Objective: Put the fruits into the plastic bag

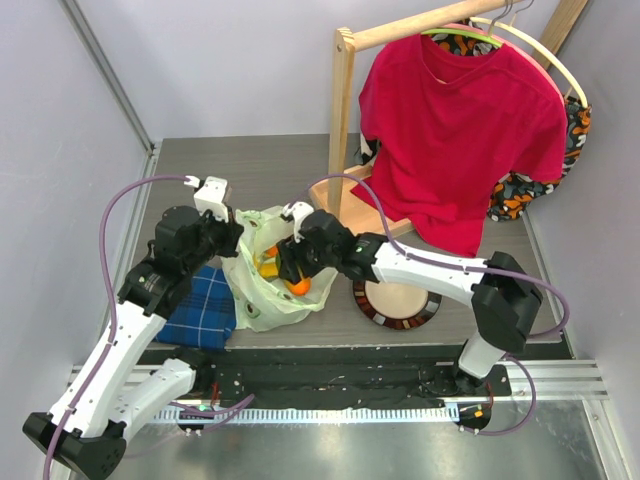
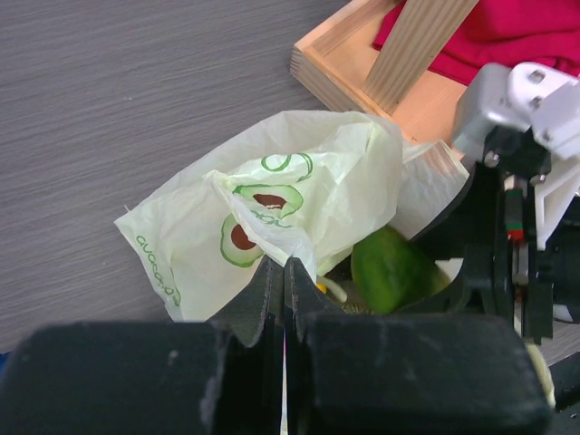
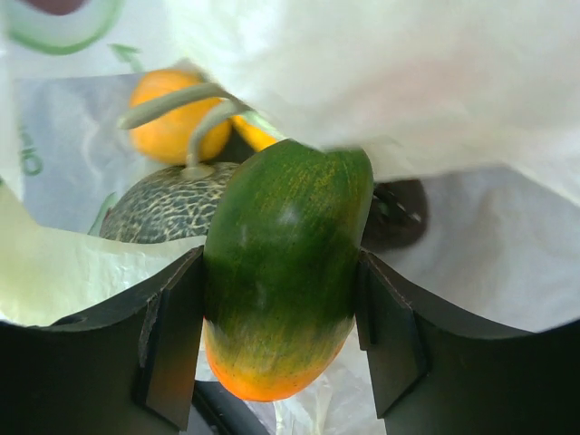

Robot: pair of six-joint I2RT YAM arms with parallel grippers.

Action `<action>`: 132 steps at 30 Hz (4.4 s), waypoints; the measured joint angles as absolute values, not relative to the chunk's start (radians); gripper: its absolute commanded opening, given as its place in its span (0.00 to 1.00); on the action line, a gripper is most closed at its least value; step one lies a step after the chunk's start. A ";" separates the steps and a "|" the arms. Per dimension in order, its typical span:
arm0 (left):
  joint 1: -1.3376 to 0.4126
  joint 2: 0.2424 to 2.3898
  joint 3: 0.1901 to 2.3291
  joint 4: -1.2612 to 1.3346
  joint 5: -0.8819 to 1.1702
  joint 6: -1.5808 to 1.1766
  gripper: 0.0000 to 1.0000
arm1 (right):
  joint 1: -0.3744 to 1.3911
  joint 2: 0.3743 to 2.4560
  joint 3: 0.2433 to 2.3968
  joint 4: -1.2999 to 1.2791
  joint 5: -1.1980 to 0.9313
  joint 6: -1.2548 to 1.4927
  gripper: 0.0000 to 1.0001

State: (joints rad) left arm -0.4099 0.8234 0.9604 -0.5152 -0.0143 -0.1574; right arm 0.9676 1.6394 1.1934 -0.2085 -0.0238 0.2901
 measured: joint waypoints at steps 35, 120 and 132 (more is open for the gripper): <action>-0.410 0.822 0.960 -0.514 -0.014 -0.158 0.00 | 1.005 1.952 1.580 -0.208 0.041 0.349 0.39; -0.410 0.839 0.960 -0.514 -0.014 -0.157 0.00 | 1.026 1.705 1.081 -0.001 0.429 0.416 0.61; -0.410 0.840 0.960 -0.513 -0.014 -0.157 0.00 | 0.968 1.744 1.148 0.031 0.495 0.320 0.01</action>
State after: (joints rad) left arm -0.4099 0.8402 0.9600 -0.5129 -0.0143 -0.1574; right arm 0.9680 1.7439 1.1484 0.0311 0.4953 0.3202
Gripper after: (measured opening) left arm 0.012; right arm 0.047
